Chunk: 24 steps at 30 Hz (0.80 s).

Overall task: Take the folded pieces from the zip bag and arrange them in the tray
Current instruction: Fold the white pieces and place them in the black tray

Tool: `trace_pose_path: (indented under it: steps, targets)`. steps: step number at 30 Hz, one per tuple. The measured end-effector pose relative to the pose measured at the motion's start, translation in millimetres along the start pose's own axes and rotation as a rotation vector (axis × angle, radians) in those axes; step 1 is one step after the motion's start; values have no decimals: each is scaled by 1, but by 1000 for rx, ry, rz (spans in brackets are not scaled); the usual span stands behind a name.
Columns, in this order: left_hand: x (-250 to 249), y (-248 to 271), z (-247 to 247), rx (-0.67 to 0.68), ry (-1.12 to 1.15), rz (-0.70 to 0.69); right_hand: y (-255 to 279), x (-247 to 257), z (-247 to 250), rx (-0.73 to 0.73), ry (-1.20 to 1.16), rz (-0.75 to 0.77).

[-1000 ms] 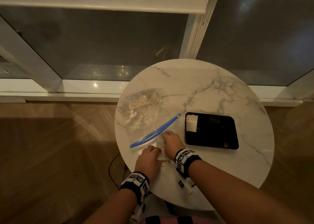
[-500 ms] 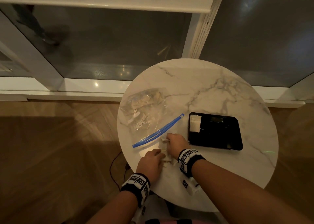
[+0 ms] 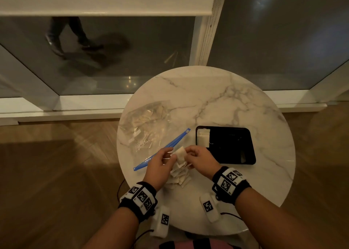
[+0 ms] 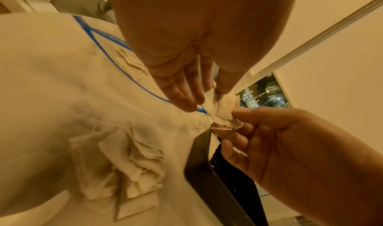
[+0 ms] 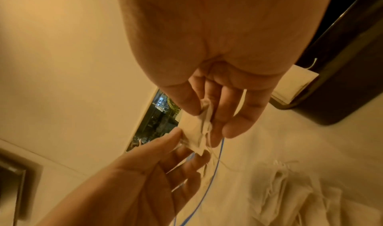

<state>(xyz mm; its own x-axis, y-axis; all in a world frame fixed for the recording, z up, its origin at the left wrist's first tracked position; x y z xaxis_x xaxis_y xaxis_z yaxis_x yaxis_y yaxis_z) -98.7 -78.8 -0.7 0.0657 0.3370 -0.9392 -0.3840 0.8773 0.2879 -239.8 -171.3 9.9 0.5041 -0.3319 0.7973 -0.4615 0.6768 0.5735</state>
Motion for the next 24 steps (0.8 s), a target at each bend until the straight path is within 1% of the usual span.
trace_pose_path:
  steps: [2, 4, 6, 9, 13, 16, 17, 19, 22, 24]
  targets:
    - [-8, -4, -7, -20, 22, -37, 2, 3, 6, 8, -62, 10]
    - [-15, -8, -15, -36, 79, -33, 4, 4, 14, -36, -112, 17]
    - [-19, -10, -21, -65, 154, 7, 6, 4, 24, -81, -176, 11]
    - [-18, -14, -31, -105, 322, 102, 11, 4, 37, -76, -276, 0]
    - [-23, -17, -49, -83, 439, 128, 15, 1, 51, -66, -281, 10]
    - [-26, -19, -62, -80, 518, 174, 12, 0, 64, -94, -262, 35]
    - [-28, -20, -64, -65, 516, 179, 12, 1, 68, -106, -251, 42]
    - [-31, -24, -68, -28, 418, 162, 10, 3, 77, -114, -206, 55]
    - [-33, -31, -71, 13, 247, 96, 6, 6, 88, -83, -38, 112]
    - [-35, -37, -74, 39, 224, 72, 2, 7, 94, -79, 56, 143]
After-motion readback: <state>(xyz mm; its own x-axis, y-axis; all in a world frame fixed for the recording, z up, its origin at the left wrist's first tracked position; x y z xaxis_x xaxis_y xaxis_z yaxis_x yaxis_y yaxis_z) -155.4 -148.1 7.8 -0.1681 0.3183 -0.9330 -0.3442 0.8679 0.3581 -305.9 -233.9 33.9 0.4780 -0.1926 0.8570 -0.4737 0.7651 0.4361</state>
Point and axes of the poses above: each hand's wrist, its own y-axis away from the middle knuckle, its own z-axis out of the back of the hand, x = y × z, the point moved 4 cm from there along -y, towards the middle knuckle, and after that the axes turned 6 degrees about -z, right-handed, at the moved point
